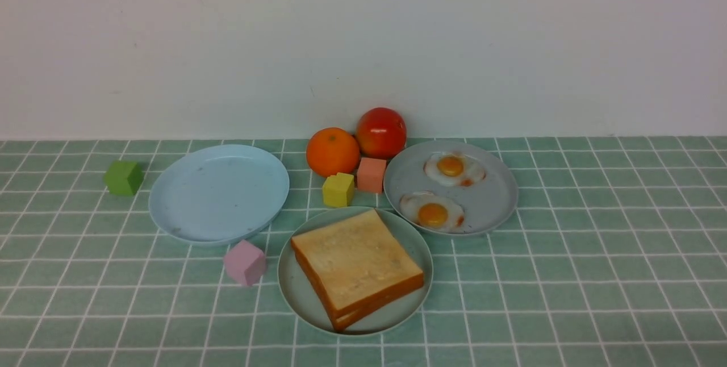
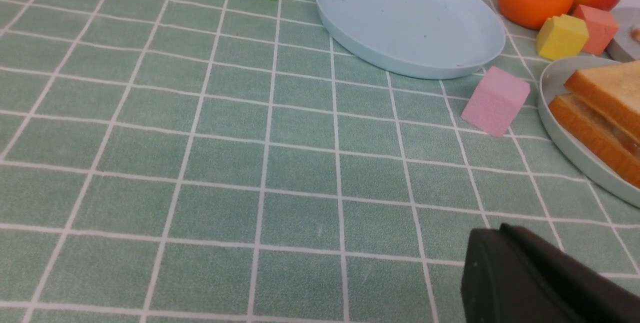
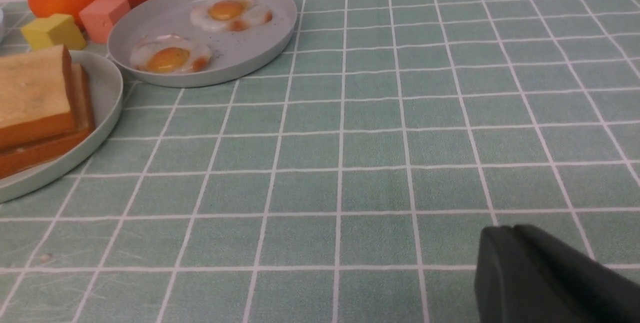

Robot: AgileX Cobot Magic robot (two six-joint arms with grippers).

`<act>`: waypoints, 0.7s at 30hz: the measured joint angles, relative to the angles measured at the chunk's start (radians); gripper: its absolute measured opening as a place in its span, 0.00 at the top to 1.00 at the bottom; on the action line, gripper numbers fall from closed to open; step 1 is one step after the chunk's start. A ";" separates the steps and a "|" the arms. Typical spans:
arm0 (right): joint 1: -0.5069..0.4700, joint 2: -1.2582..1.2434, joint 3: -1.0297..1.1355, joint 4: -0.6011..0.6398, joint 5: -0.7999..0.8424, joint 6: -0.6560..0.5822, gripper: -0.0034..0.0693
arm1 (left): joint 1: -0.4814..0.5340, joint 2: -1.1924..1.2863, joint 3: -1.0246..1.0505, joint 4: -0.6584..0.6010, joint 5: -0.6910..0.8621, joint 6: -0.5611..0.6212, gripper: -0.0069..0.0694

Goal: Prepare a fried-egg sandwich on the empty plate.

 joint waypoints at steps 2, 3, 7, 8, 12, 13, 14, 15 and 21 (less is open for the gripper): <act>0.000 0.000 0.000 0.000 0.000 0.000 0.92 | 0.000 0.000 0.000 0.000 0.000 0.000 0.93; 0.000 0.000 0.000 0.000 0.000 0.000 0.91 | 0.000 0.000 0.000 0.000 0.000 0.000 0.93; 0.000 0.000 0.000 0.000 0.000 0.000 0.91 | 0.000 0.000 0.000 0.000 0.000 0.000 0.93; 0.000 0.000 0.000 0.000 0.000 0.000 0.91 | 0.000 0.000 0.000 0.000 0.000 0.000 0.92; 0.000 0.000 0.000 0.006 0.000 0.000 0.91 | 0.000 0.000 0.000 0.000 0.000 0.000 0.92; 0.000 0.000 0.000 0.006 0.000 0.000 0.91 | 0.000 0.000 0.000 0.000 0.000 0.000 0.92; 0.000 0.000 0.000 0.006 0.000 0.000 0.90 | 0.000 0.000 0.000 0.000 0.000 0.000 0.92; 0.000 0.000 0.000 0.006 0.000 0.000 0.90 | 0.000 0.000 0.000 0.000 0.000 0.000 0.92; 0.000 0.000 0.000 0.000 0.000 0.000 0.89 | 0.000 0.000 0.000 0.000 0.000 0.000 0.92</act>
